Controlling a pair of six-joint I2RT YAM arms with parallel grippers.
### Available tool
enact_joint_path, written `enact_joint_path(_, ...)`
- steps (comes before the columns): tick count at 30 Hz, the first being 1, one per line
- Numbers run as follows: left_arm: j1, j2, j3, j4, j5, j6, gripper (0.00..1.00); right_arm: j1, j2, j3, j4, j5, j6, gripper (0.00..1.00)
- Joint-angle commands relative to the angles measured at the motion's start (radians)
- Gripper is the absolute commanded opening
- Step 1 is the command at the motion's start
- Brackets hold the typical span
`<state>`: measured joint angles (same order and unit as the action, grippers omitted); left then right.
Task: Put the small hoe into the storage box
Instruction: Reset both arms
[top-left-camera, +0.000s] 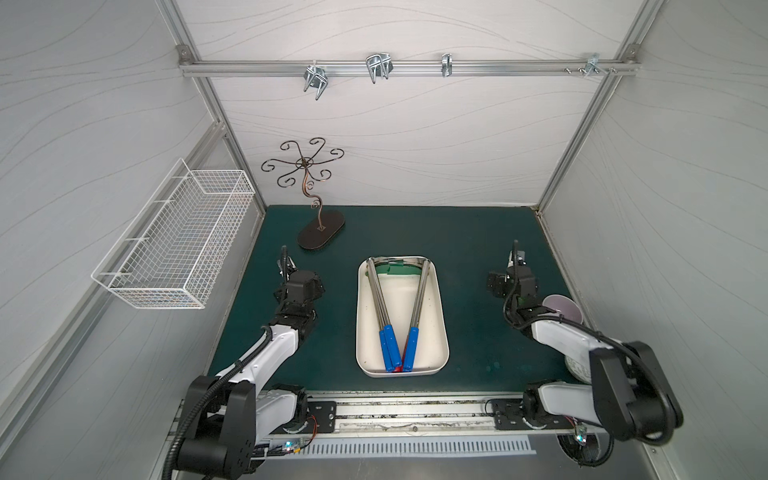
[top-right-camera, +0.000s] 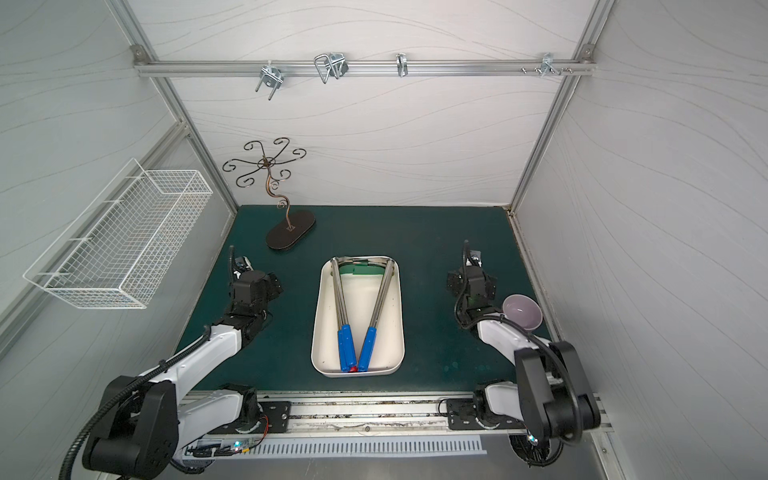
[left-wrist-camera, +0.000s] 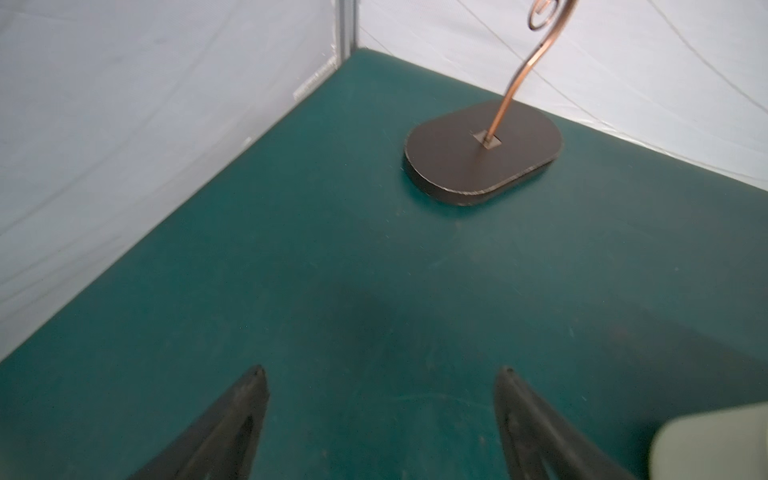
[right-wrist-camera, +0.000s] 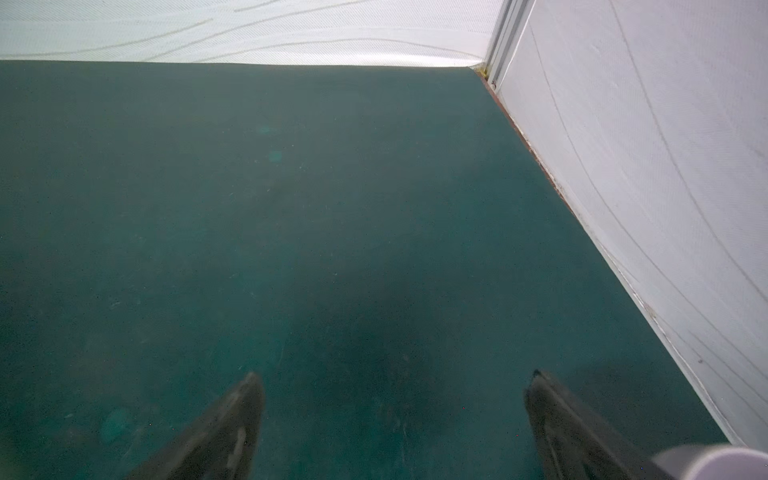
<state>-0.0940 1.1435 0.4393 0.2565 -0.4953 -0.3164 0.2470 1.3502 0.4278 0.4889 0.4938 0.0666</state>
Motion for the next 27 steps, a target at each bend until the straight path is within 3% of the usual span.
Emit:
enact_joint_path(1, 0.037, 0.029, -0.032, 0.215, -0.046, 0.037, 0.89, -0.006, 0.110, -0.075, 0.411, -0.002, -0.095, 0.99)
enact_joint_path(3, 0.043, 0.058, -0.059, 0.282, -0.036, 0.044, 0.89, -0.008, 0.193, -0.110, 0.573, -0.010, -0.126, 0.99)
enact_joint_path(6, 0.043, 0.114, -0.075, 0.357, -0.003, 0.099, 0.87, -0.024, 0.171, -0.095, 0.488, -0.093, -0.112, 0.99)
enact_joint_path(9, 0.043, 0.169, -0.102, 0.465, 0.014, 0.142, 0.86, -0.112, 0.245, -0.116, 0.602, -0.219, -0.061, 0.99)
enact_joint_path(12, 0.043, 0.198, -0.080, 0.479, 0.081, 0.208, 0.83, -0.177, 0.194, -0.092, 0.460, -0.309, 0.014, 0.99)
enact_joint_path(14, 0.043, 0.220, -0.056, 0.464, 0.105, 0.236, 0.81, -0.183, 0.227, -0.092, 0.515, -0.343, -0.008, 0.99)
enact_joint_path(16, 0.043, 0.265, -0.066, 0.550, 0.132, 0.269, 0.82, -0.183, 0.204, -0.047, 0.390, -0.360, -0.002, 0.99)
enact_joint_path(20, 0.043, 0.437, -0.080, 0.763, 0.103, 0.287, 0.88, -0.184, 0.218, -0.026, 0.378, -0.384, -0.019, 0.99)
enact_joint_path(22, 0.048, 0.410, -0.036, 0.614, 0.116, 0.263, 0.90, -0.181, 0.222, -0.029, 0.395, -0.380, -0.021, 0.99)
enact_joint_path(24, 0.063, 0.423, -0.041, 0.651, 0.121, 0.255, 1.00, -0.177, 0.220, -0.027, 0.387, -0.375, -0.023, 0.99)
enact_joint_path(27, 0.064, 0.408, -0.034, 0.610, 0.126, 0.247, 1.00, -0.163, 0.223, -0.007, 0.353, -0.363, -0.038, 0.99)
